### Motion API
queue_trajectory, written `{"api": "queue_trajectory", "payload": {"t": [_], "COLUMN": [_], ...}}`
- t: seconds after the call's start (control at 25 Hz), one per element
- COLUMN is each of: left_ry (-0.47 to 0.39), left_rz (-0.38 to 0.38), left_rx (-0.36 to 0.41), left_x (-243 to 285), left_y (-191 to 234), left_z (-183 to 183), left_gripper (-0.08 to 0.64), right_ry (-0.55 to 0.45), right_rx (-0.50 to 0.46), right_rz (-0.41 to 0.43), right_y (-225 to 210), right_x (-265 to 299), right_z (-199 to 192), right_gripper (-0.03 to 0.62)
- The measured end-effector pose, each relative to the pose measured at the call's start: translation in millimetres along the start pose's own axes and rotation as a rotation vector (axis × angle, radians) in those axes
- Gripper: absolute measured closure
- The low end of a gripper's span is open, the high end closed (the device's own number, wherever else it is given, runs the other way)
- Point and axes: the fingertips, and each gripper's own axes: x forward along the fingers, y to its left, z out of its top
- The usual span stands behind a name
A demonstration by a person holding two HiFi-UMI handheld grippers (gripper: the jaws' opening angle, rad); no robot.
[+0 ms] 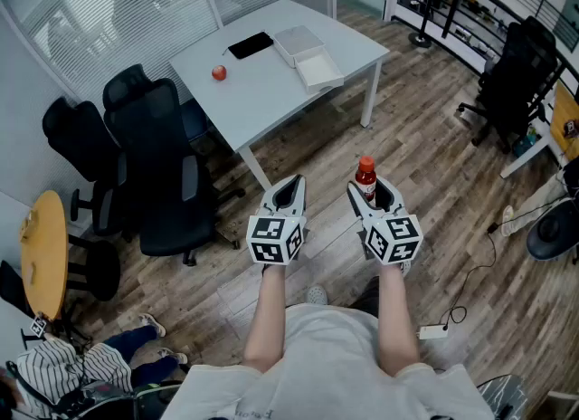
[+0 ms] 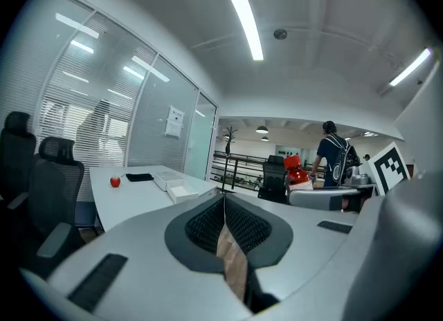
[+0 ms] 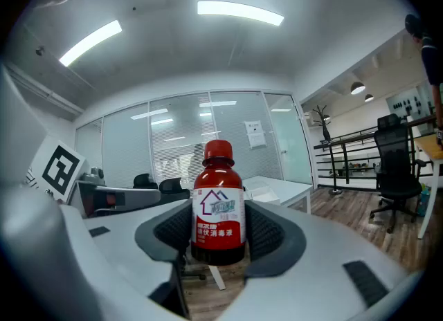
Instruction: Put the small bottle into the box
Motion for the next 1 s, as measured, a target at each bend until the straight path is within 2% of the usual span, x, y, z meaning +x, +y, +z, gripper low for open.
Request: {"api": "queue_trajectory", "payload": {"t": [0.24,0.36,0.48,0.68,0.84,1.0], "left_ry": [0.007,0.017,0.012,0.001,-0.008,-0.004], "left_rz": [-0.002,-0.023,-0.051,-0.082,-0.076,-0.04], "left_rx": [0.002,-0.027,-0.045,-0.024,-0.008,-0.031], "left_x": [-4.2,2.3,13.7,35.7,51.9,64.8], "left_y": [-3.8,-5.4,-15.9,-35.1,-30.6,-10.9], "left_z": [-3.4,-3.6,-4.5,1.1,9.6,9.7], "left_gripper": [0.531,0.531,0.531,0.531,0.531,0.531], "right_ry": [-0.004,0.005,0.013,-0.011,-0.014,-0.009], "right_rx": [-0.008,0.001,-0.005,0.0,0.025,0.016], "right_rz": [-0.012,-0.023,-0.027,-0.043,-0.039,-0.013], "right_y": [2.7,0.1,-8.5,-33.6,-50.6,-54.0], "right_x": [-9.0,-16.0,-24.4,-32.6,-17.7,7.5], "right_z": [-2.2,-7.6,-11.3,-3.6,-2.4,1.0], "right_gripper": [0.368,0.367,0.367,0.367,0.367,0.367]}}
